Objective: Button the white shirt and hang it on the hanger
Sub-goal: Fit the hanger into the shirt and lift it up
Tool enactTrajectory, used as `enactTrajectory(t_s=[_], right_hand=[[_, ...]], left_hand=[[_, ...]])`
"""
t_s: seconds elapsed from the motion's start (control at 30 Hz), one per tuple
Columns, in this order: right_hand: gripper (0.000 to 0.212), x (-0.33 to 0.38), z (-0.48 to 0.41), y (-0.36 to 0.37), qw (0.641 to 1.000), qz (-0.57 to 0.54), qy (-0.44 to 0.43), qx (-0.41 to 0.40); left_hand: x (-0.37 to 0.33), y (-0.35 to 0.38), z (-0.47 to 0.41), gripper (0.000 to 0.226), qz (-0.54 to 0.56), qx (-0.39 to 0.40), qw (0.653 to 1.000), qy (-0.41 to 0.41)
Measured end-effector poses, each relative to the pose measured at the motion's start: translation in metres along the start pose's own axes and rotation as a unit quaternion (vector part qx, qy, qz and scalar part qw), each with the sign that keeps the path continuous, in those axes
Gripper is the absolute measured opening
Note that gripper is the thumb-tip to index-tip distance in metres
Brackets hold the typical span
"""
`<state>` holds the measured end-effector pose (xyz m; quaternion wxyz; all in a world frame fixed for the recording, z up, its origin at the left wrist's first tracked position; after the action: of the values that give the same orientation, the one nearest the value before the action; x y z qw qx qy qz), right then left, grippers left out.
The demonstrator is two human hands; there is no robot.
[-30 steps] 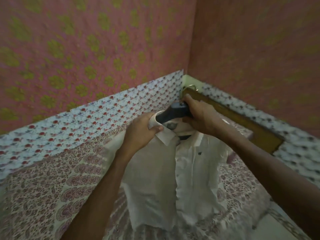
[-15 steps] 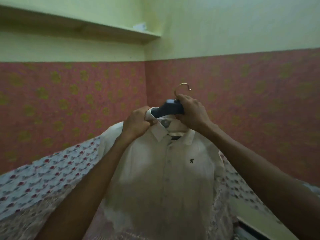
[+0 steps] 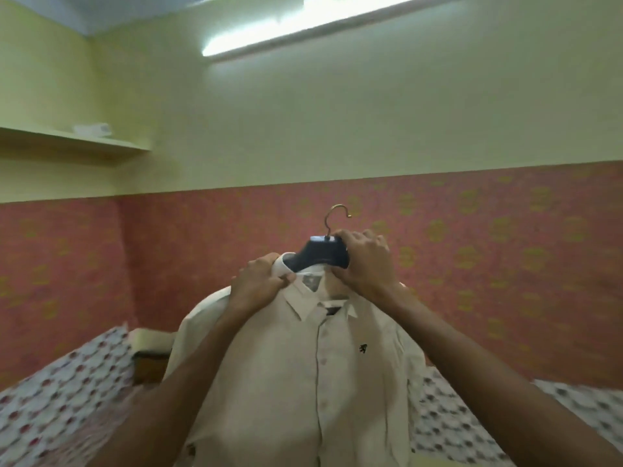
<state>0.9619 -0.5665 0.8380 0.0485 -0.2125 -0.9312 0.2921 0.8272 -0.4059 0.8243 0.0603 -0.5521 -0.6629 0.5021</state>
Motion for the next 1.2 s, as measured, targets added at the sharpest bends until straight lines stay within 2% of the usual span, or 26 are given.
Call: enactTrajectory(t_s=[0.07, 0.17, 0.27, 0.4, 0.5, 0.67, 0.8, 1.0, 1.2], right_hand=[[0.047, -0.04, 0.018, -0.015, 0.999, 0.042, 0.02, 0.012], [0.04, -0.107, 0.045, -0.043, 0.997, 0.048, 0.063, 0.009], [0.038, -0.18, 0.067, -0.08, 0.993, 0.049, 0.112, 0.004], [0.041, -0.294, 0.091, -0.139, 0.986, 0.062, 0.152, 0.0], [0.038, -0.367, 0.102, -0.175, 0.981, 0.098, 0.168, 0.029], [0.039, -0.489, 0.117, -0.229, 0.968, 0.145, 0.197, 0.054], [0.042, -0.586, 0.12, -0.26, 0.962, 0.159, 0.22, 0.043], [0.053, -0.706, 0.114, -0.28, 0.961, 0.162, 0.225, 0.017], [0.055, -0.809, 0.106, -0.287, 0.963, 0.151, 0.221, -0.02]], left_hand=[[-0.033, 0.031, -0.007, 0.029, 0.018, 0.021, 0.999, 0.021], [-0.091, 0.08, -0.017, 0.025, 0.056, 0.057, 0.996, 0.046], [-0.165, 0.125, -0.028, 0.027, 0.107, 0.102, 0.986, 0.076], [-0.286, 0.2, -0.052, 0.018, 0.183, 0.17, 0.961, 0.118], [-0.364, 0.247, -0.064, 0.034, 0.217, 0.203, 0.947, 0.124], [-0.493, 0.321, -0.077, 0.028, 0.241, 0.227, 0.931, 0.153], [-0.589, 0.368, -0.094, 0.034, 0.218, 0.205, 0.932, 0.204], [-0.693, 0.416, -0.125, 0.043, 0.176, 0.083, 0.943, 0.271], [-0.78, 0.47, -0.172, 0.041, 0.136, 0.013, 0.922, 0.362]])
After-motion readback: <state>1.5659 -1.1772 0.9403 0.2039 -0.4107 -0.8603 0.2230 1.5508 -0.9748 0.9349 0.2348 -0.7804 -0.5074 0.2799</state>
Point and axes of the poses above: each hand's wrist, its own z-axis away from the middle knuckle, its own y-axis out of the palm, x = y × z, the point moved 4 cm from there along -z, towards the middle knuckle, and after that the axes turned 7 degrees about -y, right-handed, at the moved point
